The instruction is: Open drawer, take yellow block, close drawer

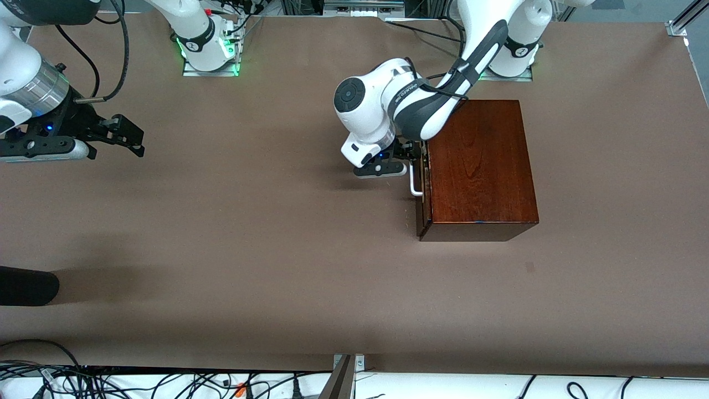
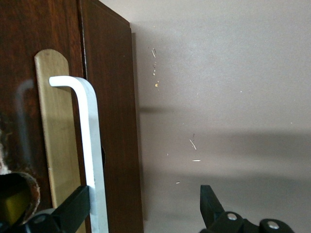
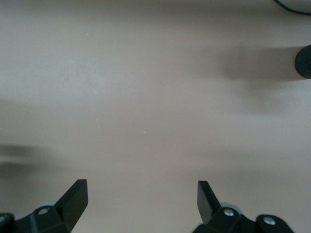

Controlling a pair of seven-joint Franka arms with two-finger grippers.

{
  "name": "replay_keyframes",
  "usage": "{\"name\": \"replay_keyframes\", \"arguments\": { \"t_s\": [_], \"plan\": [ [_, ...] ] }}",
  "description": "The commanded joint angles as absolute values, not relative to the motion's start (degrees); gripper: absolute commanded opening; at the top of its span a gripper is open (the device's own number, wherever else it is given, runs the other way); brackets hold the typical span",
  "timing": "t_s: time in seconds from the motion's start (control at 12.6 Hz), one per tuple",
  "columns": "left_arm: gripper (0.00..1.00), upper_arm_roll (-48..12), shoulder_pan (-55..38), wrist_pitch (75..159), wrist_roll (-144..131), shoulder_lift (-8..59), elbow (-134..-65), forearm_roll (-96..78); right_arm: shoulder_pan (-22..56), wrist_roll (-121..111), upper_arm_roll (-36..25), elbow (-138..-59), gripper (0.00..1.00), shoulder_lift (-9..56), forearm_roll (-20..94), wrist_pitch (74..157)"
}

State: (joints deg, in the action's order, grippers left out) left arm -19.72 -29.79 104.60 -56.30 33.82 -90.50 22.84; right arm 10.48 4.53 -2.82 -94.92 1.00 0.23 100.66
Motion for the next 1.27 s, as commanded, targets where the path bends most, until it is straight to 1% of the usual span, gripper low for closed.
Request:
{"name": "replay_keyframes", "arguments": {
  "t_s": [0.0,0.32,0.79,1.19],
  "plan": [
    [1.0,-18.81,-30.15,103.89,-57.22,35.07,-89.65,24.61,10.02,4.92,-2.55,-93.69,1.0,1.49,1.32,99.93],
    [1.0,-18.81,-30.5,104.41,-58.53,36.73,-89.12,24.61,10.02,4.92,-2.55,-93.69,1.0,1.49,1.32,99.84],
    [1.0,-18.98,-30.76,107.58,-60.55,37.7,-88.86,25.22,9.93,4.83,-2.64,-93.69,1.0,1.49,1.32,99.84],
    [1.0,-19.25,-32.25,112.05,-65.38,38.5,-88.77,24.43,9.84,4.48,-2.72,-93.69,1.0,1.49,1.32,99.84]
  ]
}}
